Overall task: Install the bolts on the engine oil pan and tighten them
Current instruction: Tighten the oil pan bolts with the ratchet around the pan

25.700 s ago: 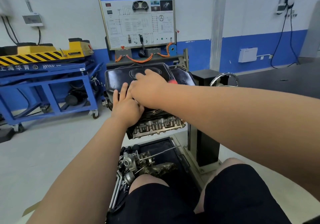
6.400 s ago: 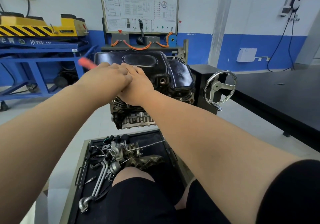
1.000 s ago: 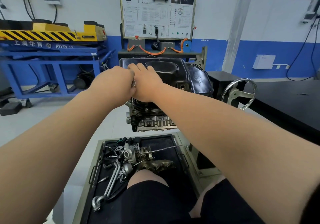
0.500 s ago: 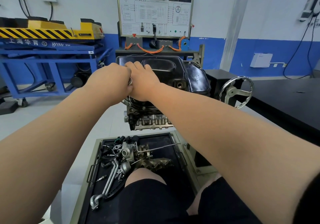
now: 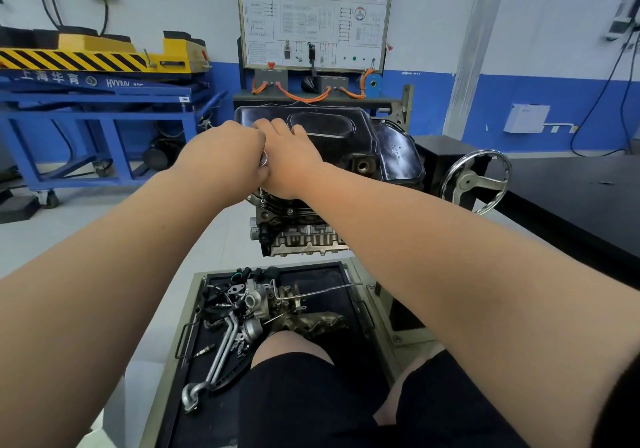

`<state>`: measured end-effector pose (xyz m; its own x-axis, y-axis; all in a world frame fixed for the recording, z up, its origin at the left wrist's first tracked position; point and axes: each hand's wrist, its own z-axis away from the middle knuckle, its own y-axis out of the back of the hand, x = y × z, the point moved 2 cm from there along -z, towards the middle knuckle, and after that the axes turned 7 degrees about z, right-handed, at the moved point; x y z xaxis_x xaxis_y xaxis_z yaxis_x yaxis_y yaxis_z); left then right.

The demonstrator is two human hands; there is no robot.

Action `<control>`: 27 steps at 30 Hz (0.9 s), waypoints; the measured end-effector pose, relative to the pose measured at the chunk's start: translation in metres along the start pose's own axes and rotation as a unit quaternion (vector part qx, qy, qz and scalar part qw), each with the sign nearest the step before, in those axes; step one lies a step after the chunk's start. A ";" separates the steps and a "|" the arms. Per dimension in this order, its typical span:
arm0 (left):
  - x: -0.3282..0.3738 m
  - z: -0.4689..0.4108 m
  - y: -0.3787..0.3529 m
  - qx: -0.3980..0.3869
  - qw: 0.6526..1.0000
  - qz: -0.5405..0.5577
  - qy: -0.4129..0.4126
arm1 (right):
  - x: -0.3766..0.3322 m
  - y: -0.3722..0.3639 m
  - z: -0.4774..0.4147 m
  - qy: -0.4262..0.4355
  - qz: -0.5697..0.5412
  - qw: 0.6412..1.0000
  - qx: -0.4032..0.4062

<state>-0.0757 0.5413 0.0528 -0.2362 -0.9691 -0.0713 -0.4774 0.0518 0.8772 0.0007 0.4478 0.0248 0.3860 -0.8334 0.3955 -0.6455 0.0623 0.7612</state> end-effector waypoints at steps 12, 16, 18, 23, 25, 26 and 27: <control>0.002 -0.002 0.002 -0.003 1.000 0.006 0.001 | 0.000 -0.002 0.001 -0.001 -0.008 1.000 0.000; 0.001 -0.002 0.001 -0.002 1.000 0.004 -0.001 | 0.001 -0.001 0.001 0.002 -0.016 1.000 0.002; 0.001 -0.003 0.001 0.001 1.000 0.002 -0.002 | 0.002 -0.002 0.001 0.002 -0.016 1.000 0.000; 0.001 -0.004 -0.001 0.000 1.000 -0.005 -0.003 | 0.001 -0.001 0.001 0.001 -0.011 1.000 -0.003; 0.001 -0.004 0.000 0.001 1.000 -0.005 -0.003 | 0.001 -0.001 0.001 0.001 -0.013 1.000 -0.002; 0.001 -0.004 0.000 0.003 1.000 -0.005 -0.004 | 0.001 0.000 0.001 0.000 -0.014 1.000 -0.003; 0.001 -0.004 0.001 0.004 1.000 -0.005 -0.006 | 0.001 0.000 0.001 -0.001 -0.015 1.000 -0.004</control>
<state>-0.0730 0.5398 0.0553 -0.2412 -0.9668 -0.0849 -0.4859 0.0446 0.8729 0.0001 0.4464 0.0244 0.4035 -0.8366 0.3704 -0.6287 0.0406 0.7766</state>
